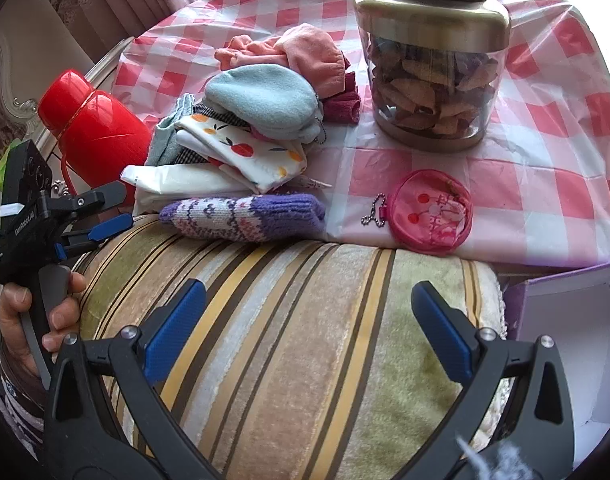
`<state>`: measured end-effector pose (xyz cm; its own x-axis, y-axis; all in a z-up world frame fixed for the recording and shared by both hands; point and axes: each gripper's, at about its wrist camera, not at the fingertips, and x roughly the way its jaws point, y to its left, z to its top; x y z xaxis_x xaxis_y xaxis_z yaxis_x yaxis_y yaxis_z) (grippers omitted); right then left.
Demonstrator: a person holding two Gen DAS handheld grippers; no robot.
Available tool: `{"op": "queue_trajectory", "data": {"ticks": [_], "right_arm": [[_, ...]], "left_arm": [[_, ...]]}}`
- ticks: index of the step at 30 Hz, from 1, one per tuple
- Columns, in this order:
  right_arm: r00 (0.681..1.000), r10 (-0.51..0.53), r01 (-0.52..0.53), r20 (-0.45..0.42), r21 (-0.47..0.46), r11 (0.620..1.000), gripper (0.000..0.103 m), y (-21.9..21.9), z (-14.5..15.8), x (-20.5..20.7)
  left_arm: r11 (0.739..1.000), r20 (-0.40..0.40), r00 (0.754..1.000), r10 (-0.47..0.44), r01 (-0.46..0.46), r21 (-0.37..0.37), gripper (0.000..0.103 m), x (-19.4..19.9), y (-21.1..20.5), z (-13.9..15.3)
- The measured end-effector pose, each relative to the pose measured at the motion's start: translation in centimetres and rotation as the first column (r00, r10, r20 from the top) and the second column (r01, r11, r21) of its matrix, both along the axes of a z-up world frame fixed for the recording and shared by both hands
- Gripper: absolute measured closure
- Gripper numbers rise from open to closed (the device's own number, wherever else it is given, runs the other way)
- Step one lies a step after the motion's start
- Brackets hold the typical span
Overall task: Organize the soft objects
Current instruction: 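Grasp the white packet with the left tool while the right tool grasps the fruit-print cloth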
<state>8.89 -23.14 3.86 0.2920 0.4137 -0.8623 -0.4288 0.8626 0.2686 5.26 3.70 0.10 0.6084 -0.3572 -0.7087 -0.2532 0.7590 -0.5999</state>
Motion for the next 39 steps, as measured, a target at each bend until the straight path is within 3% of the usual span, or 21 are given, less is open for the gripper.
{"op": "queue_trajectory", "data": {"ticks": [7, 10, 17, 20, 23, 28, 34, 36, 38, 39], "right_arm": [[1.000, 0.008, -0.008, 0.008, -0.029, 1.000, 0.000, -0.1, -0.2, 1.9], [0.999, 0.040, -0.038, 0.031, -0.050, 0.998, 0.000, 0.9, 0.0, 2.7], [0.993, 0.104, -0.101, 0.047, -0.060, 0.993, 0.000, 4.4, -0.4, 4.8], [0.987, 0.157, -0.154, 0.043, -0.069, 0.986, 0.000, 6.8, -1.1, 5.4], [0.983, 0.181, -0.177, 0.045, -0.083, 0.981, 0.001, 8.4, -1.8, 5.8], [0.972, 0.224, -0.213, 0.068, -0.140, 0.967, 0.020, 10.4, -2.4, 6.3], [0.965, 0.245, -0.230, 0.094, -0.150, 0.962, 0.029, 11.8, -2.6, 6.4], [0.968, 0.238, -0.226, 0.081, -0.131, 0.965, 0.038, 11.7, -2.8, 6.6], [0.977, 0.208, -0.202, 0.055, -0.088, 0.975, 0.056, 11.0, -3.0, 7.1], [0.980, 0.195, -0.191, 0.046, -0.075, 0.979, 0.060, 10.8, -3.1, 7.4]], "left_arm": [[0.993, -0.015, 1.000, 0.011, -0.013, -0.121, 0.001, 3.0, 0.3, -1.2], [0.989, -0.017, 1.000, 0.014, -0.016, -0.147, 0.011, 3.8, 0.4, -1.8], [0.981, -0.027, 1.000, -0.009, 0.003, -0.195, 0.049, 4.6, 0.6, -3.2], [0.975, -0.019, 1.000, -0.007, 0.003, -0.221, 0.057, 3.6, 1.0, -3.8], [0.972, -0.010, 1.000, -0.008, 0.005, -0.235, 0.059, 3.2, 1.2, -4.0], [0.970, 0.003, 1.000, -0.007, 0.008, -0.242, 0.059, 2.8, 1.5, -4.0], [0.969, 0.010, 1.000, -0.002, 0.004, -0.246, 0.061, 2.5, 1.6, -4.2], [0.970, 0.011, 1.000, -0.001, 0.003, -0.242, 0.062, 2.3, 1.7, -4.2], [0.970, 0.013, 1.000, 0.001, 0.003, -0.242, 0.062, 2.3, 1.6, -4.1], [0.970, 0.016, 1.000, 0.002, 0.002, -0.243, 0.063, 2.2, 1.7, -4.1]]}}
